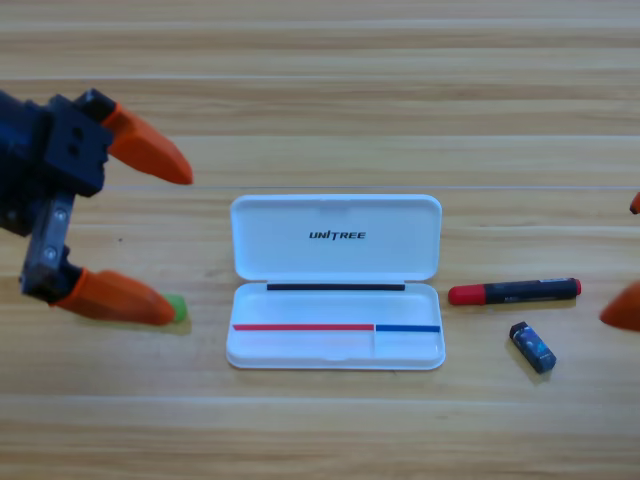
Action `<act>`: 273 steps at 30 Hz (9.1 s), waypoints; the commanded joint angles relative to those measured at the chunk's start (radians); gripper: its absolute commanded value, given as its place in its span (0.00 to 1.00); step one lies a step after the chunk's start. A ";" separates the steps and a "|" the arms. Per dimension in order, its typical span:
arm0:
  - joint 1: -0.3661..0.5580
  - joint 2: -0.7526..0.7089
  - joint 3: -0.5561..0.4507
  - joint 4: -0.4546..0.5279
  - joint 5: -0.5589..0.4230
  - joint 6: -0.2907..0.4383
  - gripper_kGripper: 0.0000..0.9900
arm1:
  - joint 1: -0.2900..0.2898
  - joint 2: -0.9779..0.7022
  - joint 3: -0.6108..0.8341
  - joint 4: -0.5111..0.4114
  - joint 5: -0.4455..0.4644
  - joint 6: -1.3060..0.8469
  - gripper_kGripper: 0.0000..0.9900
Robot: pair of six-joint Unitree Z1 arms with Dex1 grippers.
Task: Clean up eraser and pencils
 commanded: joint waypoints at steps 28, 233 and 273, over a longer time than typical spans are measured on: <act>0.309 0.435 0.055 -0.009 0.334 0.302 1.00 | -0.142 0.767 -0.141 0.012 -0.172 0.231 0.82; 0.047 0.955 -0.570 0.319 -0.023 0.153 1.00 | -0.132 0.729 -0.472 0.362 -0.044 -0.764 0.00; 0.565 0.182 -0.271 0.496 -0.089 0.317 1.00 | 0.027 1.138 -0.938 0.398 -0.096 -0.646 0.00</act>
